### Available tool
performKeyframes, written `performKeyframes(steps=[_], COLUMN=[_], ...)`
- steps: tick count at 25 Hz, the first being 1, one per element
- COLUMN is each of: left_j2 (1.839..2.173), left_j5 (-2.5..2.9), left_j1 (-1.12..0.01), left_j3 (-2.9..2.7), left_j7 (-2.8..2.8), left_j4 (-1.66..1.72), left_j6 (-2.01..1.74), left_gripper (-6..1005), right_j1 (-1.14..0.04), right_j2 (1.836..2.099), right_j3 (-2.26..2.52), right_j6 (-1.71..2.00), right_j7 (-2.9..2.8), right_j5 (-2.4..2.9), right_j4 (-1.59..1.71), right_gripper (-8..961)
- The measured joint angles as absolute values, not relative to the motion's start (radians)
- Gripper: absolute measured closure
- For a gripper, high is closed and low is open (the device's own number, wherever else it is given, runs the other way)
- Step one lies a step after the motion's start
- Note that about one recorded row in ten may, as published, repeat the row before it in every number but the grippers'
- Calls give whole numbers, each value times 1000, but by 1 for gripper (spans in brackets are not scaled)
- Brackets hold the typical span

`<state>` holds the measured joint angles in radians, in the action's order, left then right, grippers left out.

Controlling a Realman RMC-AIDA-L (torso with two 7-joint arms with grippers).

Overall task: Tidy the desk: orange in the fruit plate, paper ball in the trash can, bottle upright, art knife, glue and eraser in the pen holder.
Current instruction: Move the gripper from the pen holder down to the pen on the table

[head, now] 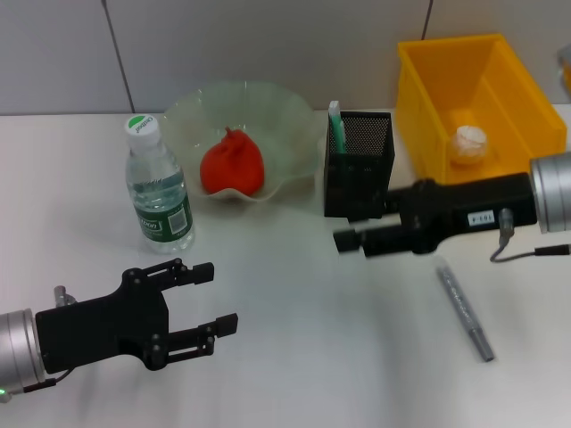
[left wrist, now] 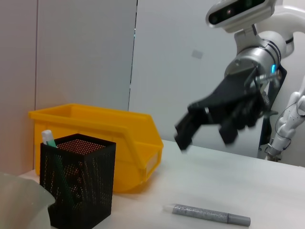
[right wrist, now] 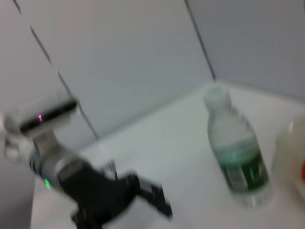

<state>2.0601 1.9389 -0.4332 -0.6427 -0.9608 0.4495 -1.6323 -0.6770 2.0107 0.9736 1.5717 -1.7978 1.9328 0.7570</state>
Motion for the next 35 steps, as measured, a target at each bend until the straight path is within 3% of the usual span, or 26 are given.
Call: performKeyframes(steps=[16, 24, 35], left_j2=[2059, 2056, 2059], left_j5=[1947, 1949, 1950], left_j1=[-439, -451, -451], left_j3=[-653, -681, -685], left_j7=[-959, -951, -946], left_j4=[451, 463, 463], left_j6=[-1659, -1689, -1689], left_gripper=[247, 247, 246], right_j1=[-748, -891, -1031], right_j2=[2004, 1996, 2029], right_j3=[970, 973, 1080], right_j6=[1595, 1728, 1764], right_j7=[-2066, -2410, -2682], right_j5=[2191, 2439, 2732], right_j4=[842, 881, 903], right_gripper=[318, 318, 317])
